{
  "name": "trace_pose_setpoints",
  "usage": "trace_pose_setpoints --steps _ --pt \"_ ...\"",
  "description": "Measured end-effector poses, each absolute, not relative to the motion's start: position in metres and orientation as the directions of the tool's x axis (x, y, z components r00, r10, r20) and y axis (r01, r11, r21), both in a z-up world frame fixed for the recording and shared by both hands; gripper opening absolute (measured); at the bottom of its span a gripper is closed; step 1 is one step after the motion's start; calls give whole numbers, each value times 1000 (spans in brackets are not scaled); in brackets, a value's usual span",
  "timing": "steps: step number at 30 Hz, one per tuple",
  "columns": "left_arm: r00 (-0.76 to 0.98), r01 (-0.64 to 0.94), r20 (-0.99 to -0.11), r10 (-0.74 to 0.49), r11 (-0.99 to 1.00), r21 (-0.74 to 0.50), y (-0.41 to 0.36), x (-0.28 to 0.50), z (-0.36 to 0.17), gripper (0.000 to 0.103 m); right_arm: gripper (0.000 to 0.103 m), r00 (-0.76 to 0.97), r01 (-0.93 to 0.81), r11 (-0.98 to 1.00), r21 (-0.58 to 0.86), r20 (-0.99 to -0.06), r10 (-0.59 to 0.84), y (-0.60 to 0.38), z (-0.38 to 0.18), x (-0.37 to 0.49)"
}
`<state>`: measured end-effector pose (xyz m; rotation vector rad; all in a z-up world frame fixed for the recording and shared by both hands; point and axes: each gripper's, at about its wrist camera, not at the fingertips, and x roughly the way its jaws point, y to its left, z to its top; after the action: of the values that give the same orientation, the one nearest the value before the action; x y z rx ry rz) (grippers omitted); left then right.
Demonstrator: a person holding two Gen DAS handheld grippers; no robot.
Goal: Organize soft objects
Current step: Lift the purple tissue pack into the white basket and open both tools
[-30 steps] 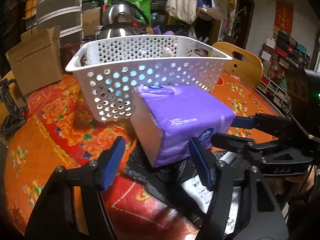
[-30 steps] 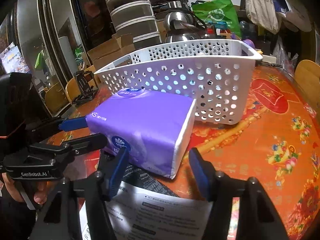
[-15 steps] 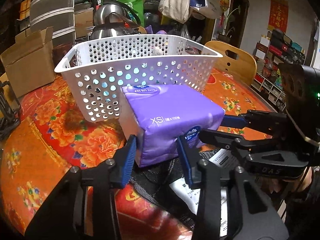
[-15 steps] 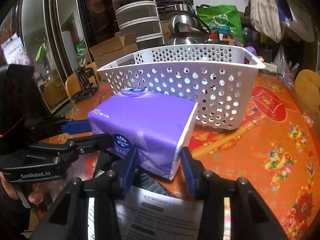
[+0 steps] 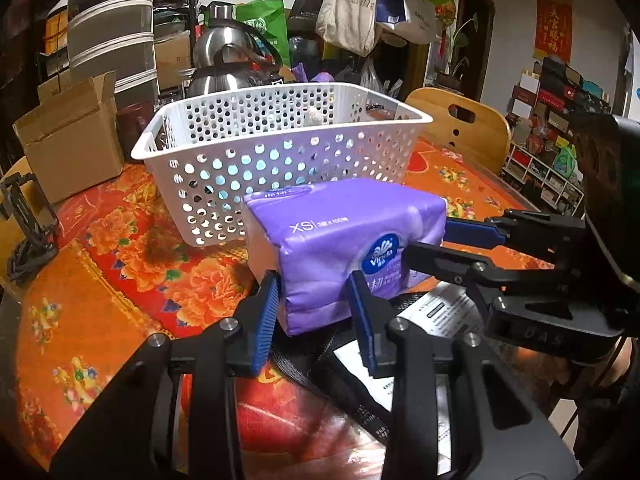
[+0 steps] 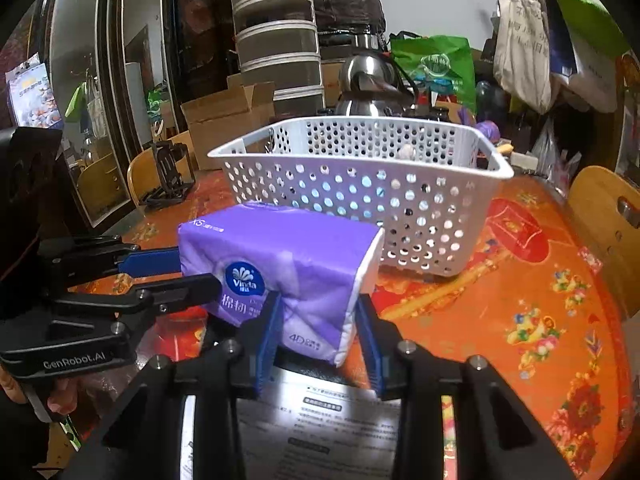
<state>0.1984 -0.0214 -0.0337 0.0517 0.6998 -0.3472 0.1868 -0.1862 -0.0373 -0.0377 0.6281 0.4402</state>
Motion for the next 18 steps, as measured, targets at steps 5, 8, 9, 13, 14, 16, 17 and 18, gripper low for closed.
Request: trace_pose_setpoints --steps 5,8,9,13,14,16,17,18 --pt "721 328 -622 -307 941 -84 -17 189 -23 32 36 744 -404 913 60 -559 366 -181 -26 175" --pt "730 327 -610 -309 941 -86 -15 183 -16 32 36 750 -404 913 56 -551 366 -180 -20 171" --pt "731 327 -608 -310 941 -86 -14 182 -15 32 36 752 -404 913 55 -548 366 -180 -18 170" --pt "739 325 -596 -314 941 -93 -11 177 -6 32 36 764 -404 914 43 -533 363 -177 -9 164" --pt "742 324 -592 -315 941 -95 -10 175 -3 32 36 766 -405 914 38 -531 362 -177 -7 163" --pt "749 325 -582 -317 941 -95 -9 172 3 32 36 773 -404 914 31 -523 359 -176 -1 161" --pt "751 325 -578 -318 941 -96 -8 172 6 32 36 775 -404 914 27 -521 358 -175 1 160" --pt "753 326 -575 -320 940 -98 -7 172 9 32 36 779 -405 914 23 -515 358 -175 6 160"
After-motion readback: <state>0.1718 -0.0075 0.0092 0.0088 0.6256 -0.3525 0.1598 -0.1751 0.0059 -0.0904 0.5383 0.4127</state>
